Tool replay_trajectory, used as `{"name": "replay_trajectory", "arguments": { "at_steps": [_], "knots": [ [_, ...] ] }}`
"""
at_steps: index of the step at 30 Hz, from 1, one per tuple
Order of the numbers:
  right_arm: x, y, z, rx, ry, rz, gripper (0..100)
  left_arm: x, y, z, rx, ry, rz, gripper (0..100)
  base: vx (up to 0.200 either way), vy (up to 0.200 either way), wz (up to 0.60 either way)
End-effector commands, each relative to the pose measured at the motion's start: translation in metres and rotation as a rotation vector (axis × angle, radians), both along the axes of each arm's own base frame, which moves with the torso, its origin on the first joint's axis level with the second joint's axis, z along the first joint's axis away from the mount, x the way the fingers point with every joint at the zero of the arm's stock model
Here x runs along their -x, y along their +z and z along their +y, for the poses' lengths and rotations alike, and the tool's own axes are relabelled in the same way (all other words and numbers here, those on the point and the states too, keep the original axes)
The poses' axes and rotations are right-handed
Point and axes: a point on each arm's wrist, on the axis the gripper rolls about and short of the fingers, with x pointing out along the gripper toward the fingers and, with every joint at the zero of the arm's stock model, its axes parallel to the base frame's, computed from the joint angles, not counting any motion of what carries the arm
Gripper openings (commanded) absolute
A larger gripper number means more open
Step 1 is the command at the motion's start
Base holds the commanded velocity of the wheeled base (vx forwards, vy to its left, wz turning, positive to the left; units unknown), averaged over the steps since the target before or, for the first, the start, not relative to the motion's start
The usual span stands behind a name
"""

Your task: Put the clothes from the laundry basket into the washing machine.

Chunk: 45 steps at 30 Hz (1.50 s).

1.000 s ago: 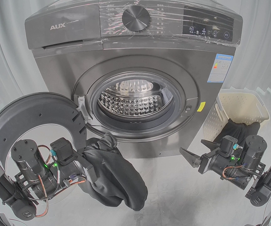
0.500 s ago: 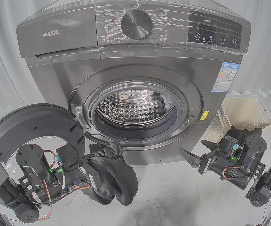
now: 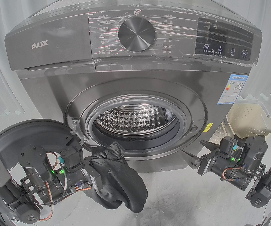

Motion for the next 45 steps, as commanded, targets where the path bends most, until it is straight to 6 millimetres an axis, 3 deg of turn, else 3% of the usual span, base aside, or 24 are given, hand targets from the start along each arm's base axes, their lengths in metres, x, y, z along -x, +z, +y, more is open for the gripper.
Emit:
{"name": "replay_trajectory", "arguments": {
  "at_steps": [1,13,19,26,34,45],
  "knots": [
    [0.0,0.0,0.0,0.0,0.0,0.0,100,0.0,-0.001,-0.001,-0.003,-0.005,0.004,0,0.0,0.0,0.0],
    [0.008,0.004,0.008,-0.008,0.042,-0.012,100,0.002,0.001,-0.008,0.006,-0.033,-0.008,0,0.0,0.0,0.0],
    [0.025,0.001,0.012,0.007,0.102,0.011,100,0.001,0.004,-0.019,0.021,-0.064,-0.02,0,0.0,0.0,0.0],
    [0.029,0.0,0.016,0.009,0.129,0.014,100,-0.023,-0.013,-0.034,-0.023,-0.055,-0.017,0,0.0,0.0,0.0],
    [0.033,0.001,0.019,0.01,0.146,0.013,100,-0.053,-0.01,-0.055,0.036,-0.058,-0.068,0,0.0,0.0,0.0],
    [0.032,0.001,0.02,0.009,0.148,0.012,100,-0.084,-0.027,-0.079,0.111,-0.061,-0.028,0,0.0,0.0,0.0]
  ]
}}
